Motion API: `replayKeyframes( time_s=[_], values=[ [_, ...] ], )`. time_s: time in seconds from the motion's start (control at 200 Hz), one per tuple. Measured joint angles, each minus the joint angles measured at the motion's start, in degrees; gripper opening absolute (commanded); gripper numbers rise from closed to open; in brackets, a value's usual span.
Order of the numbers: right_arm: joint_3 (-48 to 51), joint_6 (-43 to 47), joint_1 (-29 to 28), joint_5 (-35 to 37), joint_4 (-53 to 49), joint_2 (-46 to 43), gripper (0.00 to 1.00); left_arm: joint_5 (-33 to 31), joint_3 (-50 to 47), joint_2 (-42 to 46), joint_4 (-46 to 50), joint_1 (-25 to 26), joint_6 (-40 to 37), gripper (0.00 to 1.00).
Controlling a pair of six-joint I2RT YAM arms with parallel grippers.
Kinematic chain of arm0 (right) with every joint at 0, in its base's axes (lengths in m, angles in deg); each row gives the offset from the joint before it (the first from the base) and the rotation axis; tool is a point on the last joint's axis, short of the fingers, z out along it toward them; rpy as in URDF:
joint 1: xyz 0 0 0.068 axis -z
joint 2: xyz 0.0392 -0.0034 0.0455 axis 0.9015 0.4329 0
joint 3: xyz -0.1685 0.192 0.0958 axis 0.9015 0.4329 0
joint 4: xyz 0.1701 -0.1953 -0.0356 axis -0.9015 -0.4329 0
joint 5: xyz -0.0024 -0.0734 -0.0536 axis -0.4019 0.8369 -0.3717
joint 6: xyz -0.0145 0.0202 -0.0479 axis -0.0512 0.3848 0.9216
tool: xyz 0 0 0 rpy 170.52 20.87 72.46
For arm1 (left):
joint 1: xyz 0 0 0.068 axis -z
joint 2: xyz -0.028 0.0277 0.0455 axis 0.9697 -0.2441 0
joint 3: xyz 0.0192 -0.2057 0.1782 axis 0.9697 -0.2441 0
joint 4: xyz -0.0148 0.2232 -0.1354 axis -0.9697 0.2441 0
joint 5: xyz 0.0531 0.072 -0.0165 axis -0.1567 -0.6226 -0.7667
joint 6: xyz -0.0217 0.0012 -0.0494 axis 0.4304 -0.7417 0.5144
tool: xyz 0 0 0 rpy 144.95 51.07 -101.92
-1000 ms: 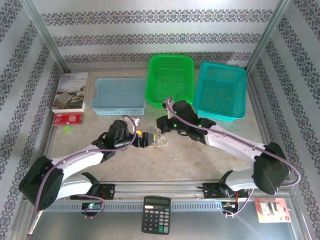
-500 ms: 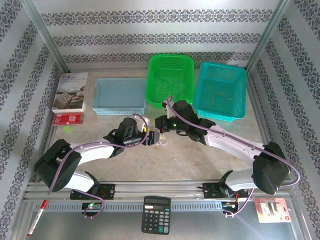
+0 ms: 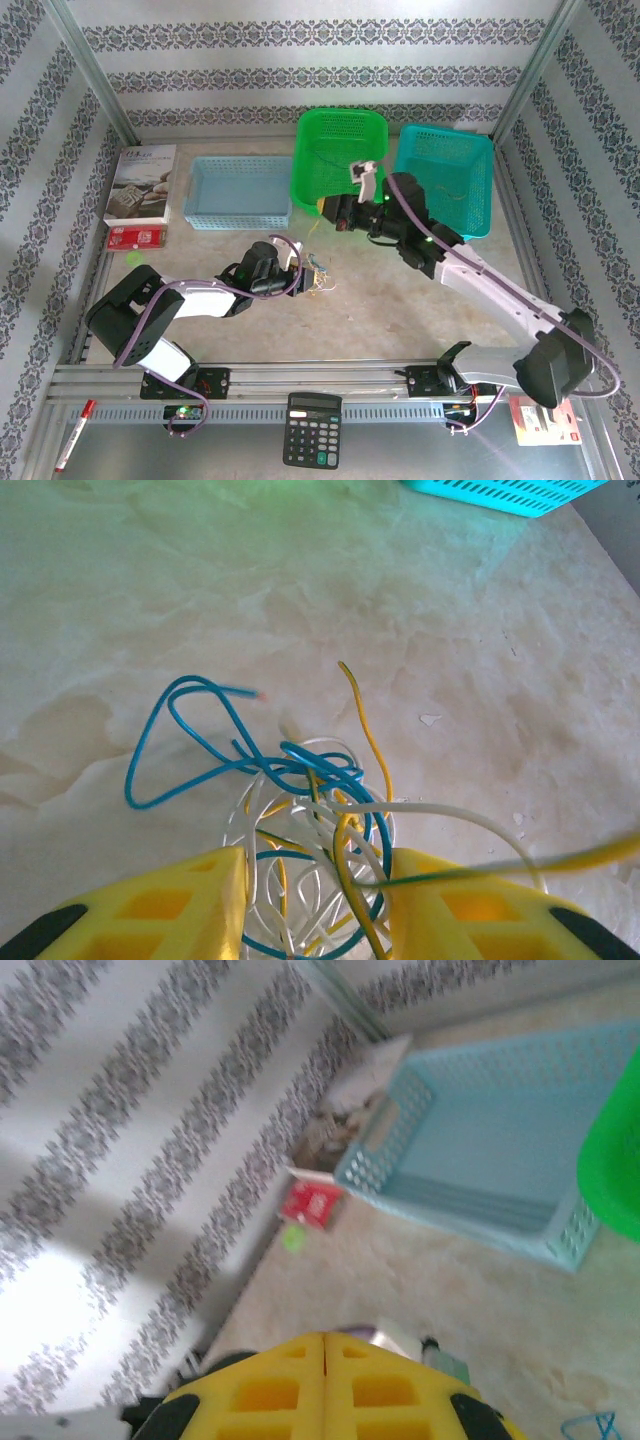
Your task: Untangle the cables
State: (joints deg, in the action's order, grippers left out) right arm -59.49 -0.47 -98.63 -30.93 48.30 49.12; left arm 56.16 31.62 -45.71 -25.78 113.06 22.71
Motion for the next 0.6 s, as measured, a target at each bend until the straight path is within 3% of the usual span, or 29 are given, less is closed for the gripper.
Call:
replayKeyframes(
  time_s=[0.355,0.485,0.6],
  values=[
    [-0.37,-2.8,5.88,-0.13,1.68,-3.87,0.0,0.02,-0.15,0.0,-0.2,0.0,0.04,0.41],
    [-0.37,-2.82,8.63,-0.13,1.68,-4.52,0.0,0.04,-0.15,0.0,-0.2,0.0,0.42,0.47],
    [-0.37,-2.82,11.39,-0.11,1.66,-4.81,0.0,0.22,-0.15,0.13,-0.17,0.0,1.14,0.59]
  ],
)
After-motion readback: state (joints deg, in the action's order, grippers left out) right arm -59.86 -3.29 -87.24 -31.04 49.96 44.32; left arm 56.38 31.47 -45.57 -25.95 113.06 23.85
